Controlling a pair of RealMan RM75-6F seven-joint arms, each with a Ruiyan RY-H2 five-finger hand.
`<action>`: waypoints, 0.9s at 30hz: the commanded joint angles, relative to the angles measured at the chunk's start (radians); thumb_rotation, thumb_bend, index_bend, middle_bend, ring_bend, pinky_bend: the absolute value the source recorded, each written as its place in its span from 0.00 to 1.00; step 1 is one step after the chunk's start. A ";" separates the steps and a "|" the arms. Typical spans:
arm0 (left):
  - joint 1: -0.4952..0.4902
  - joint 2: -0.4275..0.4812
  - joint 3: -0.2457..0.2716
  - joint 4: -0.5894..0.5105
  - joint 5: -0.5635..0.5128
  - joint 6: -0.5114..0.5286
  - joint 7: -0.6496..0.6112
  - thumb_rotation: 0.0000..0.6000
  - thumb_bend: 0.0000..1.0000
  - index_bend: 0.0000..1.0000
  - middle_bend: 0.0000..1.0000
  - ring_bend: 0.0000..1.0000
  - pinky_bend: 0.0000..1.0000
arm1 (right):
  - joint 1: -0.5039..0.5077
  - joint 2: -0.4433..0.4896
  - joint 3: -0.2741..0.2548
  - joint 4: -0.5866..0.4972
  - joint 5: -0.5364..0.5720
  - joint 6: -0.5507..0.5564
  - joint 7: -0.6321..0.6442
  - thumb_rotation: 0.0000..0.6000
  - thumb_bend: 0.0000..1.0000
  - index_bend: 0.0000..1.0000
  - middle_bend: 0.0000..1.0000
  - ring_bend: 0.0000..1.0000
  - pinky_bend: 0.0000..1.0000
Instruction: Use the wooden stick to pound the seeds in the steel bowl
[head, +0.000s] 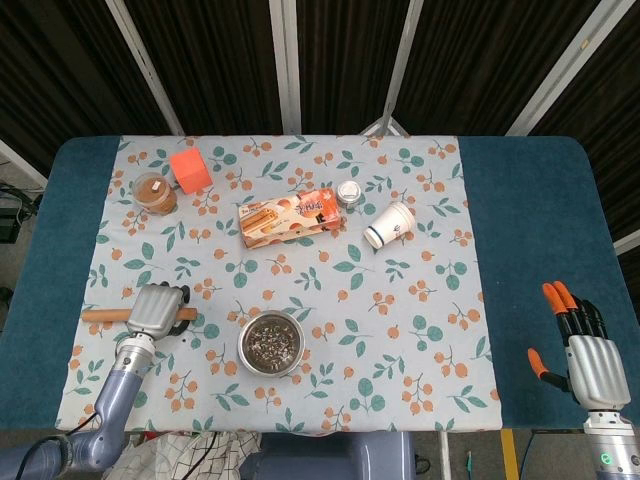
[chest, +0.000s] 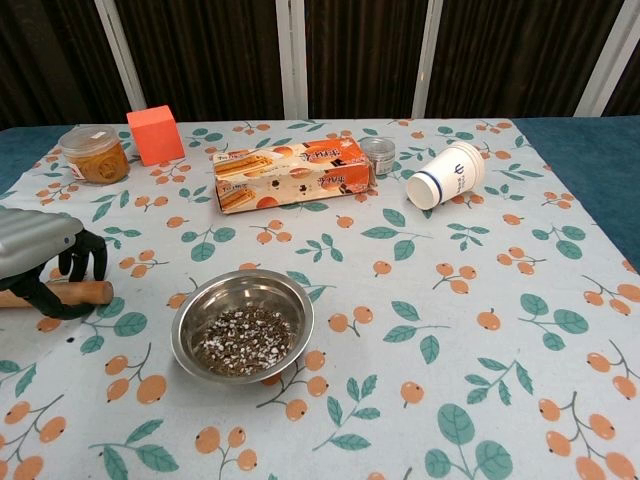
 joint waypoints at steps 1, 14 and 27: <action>-0.001 -0.002 0.004 0.003 0.004 0.003 -0.006 1.00 0.50 0.53 0.62 0.48 0.57 | 0.000 0.000 0.000 -0.001 0.001 -0.001 0.000 1.00 0.37 0.00 0.00 0.00 0.00; -0.001 -0.009 0.013 0.007 0.103 0.053 -0.105 1.00 0.80 0.68 0.77 0.63 0.72 | -0.001 -0.001 0.001 -0.003 0.005 -0.001 -0.003 1.00 0.37 0.00 0.00 0.00 0.00; 0.005 0.106 -0.022 -0.148 0.222 0.136 -0.223 1.00 0.81 0.68 0.77 0.63 0.73 | -0.002 0.001 0.002 -0.010 0.010 -0.002 -0.003 1.00 0.37 0.00 0.00 0.00 0.00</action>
